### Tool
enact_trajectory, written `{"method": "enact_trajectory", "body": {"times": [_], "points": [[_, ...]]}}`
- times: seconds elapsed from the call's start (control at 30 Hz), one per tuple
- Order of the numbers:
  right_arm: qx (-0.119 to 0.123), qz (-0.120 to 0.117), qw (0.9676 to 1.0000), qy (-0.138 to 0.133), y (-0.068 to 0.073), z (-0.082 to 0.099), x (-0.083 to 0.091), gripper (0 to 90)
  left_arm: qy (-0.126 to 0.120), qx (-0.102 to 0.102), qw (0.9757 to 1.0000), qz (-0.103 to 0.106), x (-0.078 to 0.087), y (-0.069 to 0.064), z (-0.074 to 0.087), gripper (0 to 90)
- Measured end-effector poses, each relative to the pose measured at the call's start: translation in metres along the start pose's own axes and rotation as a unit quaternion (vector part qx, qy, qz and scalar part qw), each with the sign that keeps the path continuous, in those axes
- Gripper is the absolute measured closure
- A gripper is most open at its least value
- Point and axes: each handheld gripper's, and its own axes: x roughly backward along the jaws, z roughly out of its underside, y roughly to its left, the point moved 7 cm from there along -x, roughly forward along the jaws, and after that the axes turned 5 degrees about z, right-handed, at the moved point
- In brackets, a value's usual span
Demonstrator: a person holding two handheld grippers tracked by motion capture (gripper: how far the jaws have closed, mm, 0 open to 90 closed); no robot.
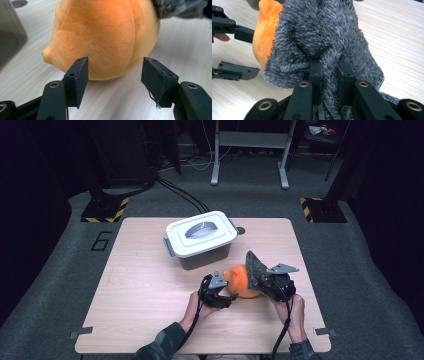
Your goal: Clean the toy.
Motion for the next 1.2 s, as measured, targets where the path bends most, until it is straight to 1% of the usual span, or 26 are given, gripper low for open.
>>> {"method": "enact_trajectory", "body": {"times": [0.03, 0.07, 0.1, 0.13, 0.17, 0.2, 0.27, 0.3, 0.33, 0.43, 0.5, 0.57, 0.6, 0.7, 0.73, 0.77, 0.8, 0.83, 0.87, 0.9, 0.93, 0.97, 1.0, 1.07, 1.1, 1.2], "points": [[0.003, -0.001, 1.0000, -0.001, -0.001, -0.001, -0.001, 76.9, 0.011, -0.019, 0.9996, -0.016, -0.004, 0.000, 0.001, 45.1], [0.003, -0.001, 1.0000, -0.001, -0.001, -0.001, -0.001, 76.9, 0.011, -0.019, 0.9996, -0.016, -0.004, 0.000, 0.001, 46.9], [0.004, 0.000, 1.0000, -0.001, -0.001, -0.001, -0.002, 76.9, 0.010, -0.024, 0.9993, -0.025, -0.005, 0.000, 0.000, 46.9], [0.000, 0.000, 1.0000, 0.000, -0.001, 0.000, -0.002, 76.9, 0.006, -0.023, 0.9993, -0.030, -0.007, 0.001, 0.000, 57.6], [0.000, 0.000, 1.0000, 0.000, -0.001, 0.000, -0.002, 76.9, 0.006, -0.023, 0.9993, -0.030, -0.007, 0.001, 0.000, 61.2], [0.000, 0.000, 1.0000, -0.002, -0.001, 0.000, -0.003, 76.9, 0.006, -0.023, 0.9993, -0.029, -0.007, 0.000, 0.000, 61.2], [0.001, -0.001, 1.0000, -0.007, -0.003, 0.000, -0.001, 76.7, 0.002, -0.022, 0.9993, -0.030, -0.007, 0.001, -0.001, 73.8], [0.001, -0.001, 1.0000, -0.007, -0.003, 0.000, -0.001, 76.7, 0.000, -0.019, 0.9994, -0.027, -0.007, 0.002, -0.002, 73.8], [0.000, -0.002, 0.9999, -0.010, -0.003, 0.000, 0.003, 76.7, 0.001, -0.014, 0.9996, -0.023, -0.006, 0.002, -0.002, 77.6], [-0.003, 0.003, 0.9999, -0.015, -0.004, -0.002, 0.007, 76.7, -0.006, 0.000, 0.9999, -0.015, -0.004, 0.004, -0.004, 78.9], [-0.002, 0.004, 0.9997, -0.023, -0.004, -0.004, 0.013, 76.7, -0.016, 0.019, 0.9997, 0.006, -0.002, 0.005, -0.006, 79.2], [0.004, 0.005, 0.9995, -0.030, -0.003, -0.007, 0.020, 76.7, -0.022, 0.032, 0.9992, 0.013, 0.001, 0.007, -0.007, 79.2], [0.009, 0.004, 0.9993, -0.035, -0.002, -0.009, 0.023, 76.7, -0.026, 0.042, 0.9986, 0.021, 0.002, 0.007, -0.008, 79.3], [0.023, 0.001, 0.9988, -0.044, 0.007, -0.017, 0.032, 76.7, -0.034, 0.062, 0.9969, 0.032, 0.006, 0.006, -0.011, 79.8], [0.034, -0.002, 0.9982, -0.049, 0.014, -0.022, 0.033, 76.6, -0.034, 0.067, 0.9963, 0.040, 0.009, 0.003, -0.013, 79.9], [0.034, -0.002, 0.9982, -0.049, 0.014, -0.022, 0.033, 76.6, -0.034, 0.067, 0.9963, 0.040, 0.009, 0.003, -0.013, 79.9], [0.042, -0.004, 0.9979, -0.048, 0.018, -0.023, 0.034, 76.6, -0.034, 0.065, 0.9964, 0.041, 0.011, 0.001, -0.014, 79.9], [0.049, -0.008, 0.9976, -0.048, 0.023, -0.025, 0.033, 76.5, -0.038, 0.071, 0.9959, 0.043, 0.012, -0.002, -0.016, 79.8], [0.061, -0.012, 0.9973, -0.039, 0.031, -0.025, 0.027, 76.3, -0.035, 0.072, 0.9956, 0.049, 0.013, -0.004, -0.017, 79.8], [0.061, -0.012, 0.9973, -0.039, 0.031, -0.025, 0.027, 76.3, -0.033, 0.069, 0.9960, 0.046, 0.014, -0.006, -0.017, 79.8], [0.058, -0.011, 0.9978, -0.029, 0.035, -0.023, 0.023, 76.2, -0.026, 0.064, 0.9969, 0.039, 0.013, -0.006, -0.016, 79.8], [0.064, -0.009, 0.9975, -0.027, 0.036, -0.023, 0.018, 76.3, -0.018, 0.058, 0.9976, 0.034, 0.012, -0.005, -0.014, 79.8], [0.067, -0.008, 0.9974, -0.026, 0.037, -0.022, 0.014, 76.4, -0.018, 0.061, 0.9975, 0.031, 0.011, -0.004, -0.013, 79.7], [0.055, -0.017, 0.9981, -0.024, 0.035, -0.022, 0.006, 76.6, -0.018, 0.072, 0.9969, 0.027, 0.009, -0.002, -0.011, 79.7], [0.053, -0.018, 0.9982, -0.023, 0.035, -0.022, 0.004, 76.6, -0.011, 0.074, 0.9968, 0.026, 0.008, 0.000, -0.010, 79.7], [0.053, -0.019, 0.9982, -0.022, 0.034, -0.022, 0.001, 76.7, -0.012, 0.075, 0.9968, 0.025, 0.007, 0.001, -0.009, 79.7]]}}
